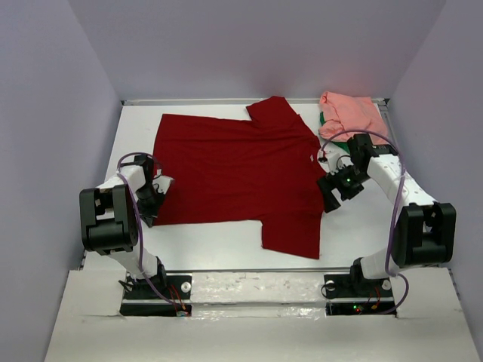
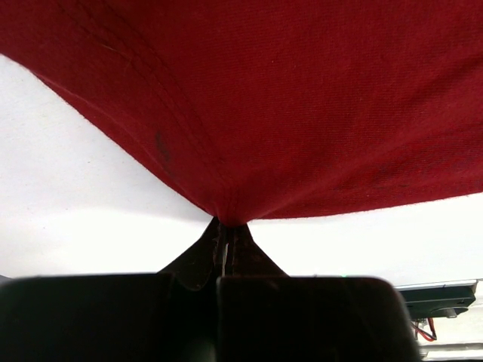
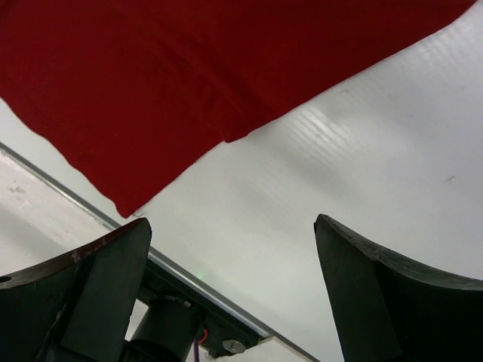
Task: Fold and stack the t-shirts
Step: Grap the side of the flattened tshirt closest away from the robot with both arms
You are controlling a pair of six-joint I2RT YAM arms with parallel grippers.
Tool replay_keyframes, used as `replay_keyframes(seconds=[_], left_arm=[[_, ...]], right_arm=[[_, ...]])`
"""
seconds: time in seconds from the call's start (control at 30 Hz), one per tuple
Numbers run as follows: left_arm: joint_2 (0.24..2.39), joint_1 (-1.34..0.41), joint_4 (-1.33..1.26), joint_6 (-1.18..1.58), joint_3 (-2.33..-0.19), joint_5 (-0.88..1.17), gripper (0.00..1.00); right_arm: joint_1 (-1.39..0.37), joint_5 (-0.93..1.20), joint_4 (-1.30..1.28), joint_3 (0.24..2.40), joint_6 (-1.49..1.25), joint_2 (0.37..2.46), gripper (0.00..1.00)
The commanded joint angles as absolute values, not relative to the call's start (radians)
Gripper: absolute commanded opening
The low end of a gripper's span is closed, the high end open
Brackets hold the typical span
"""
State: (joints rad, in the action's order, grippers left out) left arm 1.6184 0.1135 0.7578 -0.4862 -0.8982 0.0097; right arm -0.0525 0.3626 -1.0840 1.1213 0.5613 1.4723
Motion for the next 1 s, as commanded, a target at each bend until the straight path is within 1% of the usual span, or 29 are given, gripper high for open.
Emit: replay_keyframes(seconds=[0.0, 0.2, 0.33, 0.57, 0.8, 0.97], left_arm=[[1.585, 0.117, 0.744, -0.502, -0.917, 0.025, 0.00], [1.577, 0.115, 0.738, -0.503, -0.926, 0.014, 0.00], [1.580, 0.115, 0.742, -0.500, -0.943, 0.017, 0.00], [1.600, 0.115, 0.736, -0.489, -0.959, 0.021, 0.00], [1.611, 0.109, 0.730, -0.482, -0.962, 0.029, 0.00], [1.606, 0.107, 0.733, -0.483, -0.965, 0.025, 0.00]], right_arm=[[-0.046, 0.431, -1.137, 1.108, 0.589, 1.485, 0.94], [-0.046, 0.456, -1.134, 1.101, 0.603, 1.517, 0.93], [-0.046, 0.474, -1.190, 1.104, 0.672, 1.534, 0.93], [-0.046, 0.436, -1.255, 1.124, 0.732, 1.548, 0.93], [-0.046, 0.469, -1.276, 1.150, 0.739, 1.661, 0.91], [-0.046, 0.494, -1.336, 1.160, 0.804, 1.674, 0.90]])
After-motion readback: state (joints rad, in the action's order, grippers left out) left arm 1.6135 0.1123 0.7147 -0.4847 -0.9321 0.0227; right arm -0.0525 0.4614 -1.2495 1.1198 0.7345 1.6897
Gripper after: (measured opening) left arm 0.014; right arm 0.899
